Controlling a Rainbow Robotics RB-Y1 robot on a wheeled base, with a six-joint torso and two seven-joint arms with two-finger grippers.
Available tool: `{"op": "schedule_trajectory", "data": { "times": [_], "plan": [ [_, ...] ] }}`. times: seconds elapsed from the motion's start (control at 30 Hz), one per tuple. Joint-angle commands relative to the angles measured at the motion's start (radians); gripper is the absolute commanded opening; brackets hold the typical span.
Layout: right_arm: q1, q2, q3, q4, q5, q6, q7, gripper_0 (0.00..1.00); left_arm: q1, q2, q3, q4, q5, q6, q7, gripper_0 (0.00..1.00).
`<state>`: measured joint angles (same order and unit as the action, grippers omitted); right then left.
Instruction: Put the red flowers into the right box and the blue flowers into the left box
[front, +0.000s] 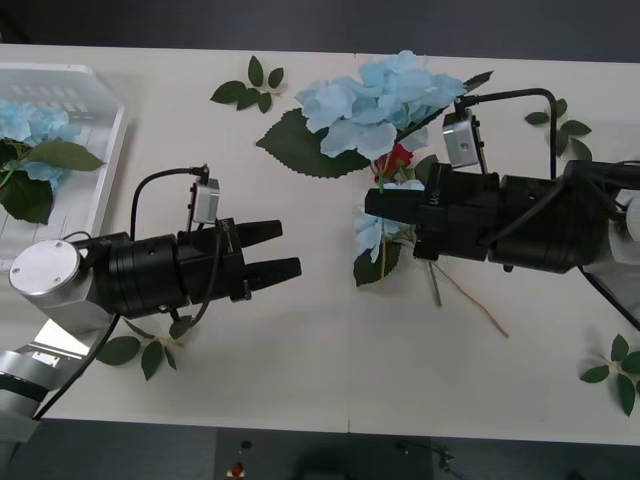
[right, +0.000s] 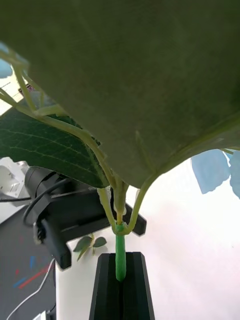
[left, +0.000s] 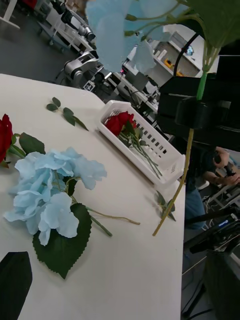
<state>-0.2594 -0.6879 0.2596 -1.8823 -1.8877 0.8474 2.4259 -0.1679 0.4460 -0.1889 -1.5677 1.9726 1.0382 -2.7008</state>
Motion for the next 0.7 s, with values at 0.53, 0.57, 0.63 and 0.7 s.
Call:
{"op": "schedule_trajectory", "data": {
  "times": [0.53, 0.57, 0.63, 0.7],
  "plan": [
    [-0.052, 0.005, 0.038, 0.005, -0.022, -0.024, -0.076, 0.00, -0.027, -0.159, -0.055, -0.014, -0.212, 0.003, -0.004, 1.00],
    [-0.054, 0.005, 0.038, 0.005, -0.022, -0.025, -0.080, 0.00, -0.033, -0.159, -0.063, -0.015, -0.219, -0.004, -0.004, 1.00],
    [-0.055, 0.007, 0.038, 0.005, -0.024, -0.024, -0.084, 0.00, -0.039, -0.159, -0.081, -0.015, -0.219, -0.021, -0.004, 1.00],
    [-0.060, 0.007, 0.038, 0.005, -0.024, -0.024, -0.090, 0.00, -0.048, -0.159, -0.103, -0.014, -0.219, -0.040, -0.004, 1.00]
  ]
}}
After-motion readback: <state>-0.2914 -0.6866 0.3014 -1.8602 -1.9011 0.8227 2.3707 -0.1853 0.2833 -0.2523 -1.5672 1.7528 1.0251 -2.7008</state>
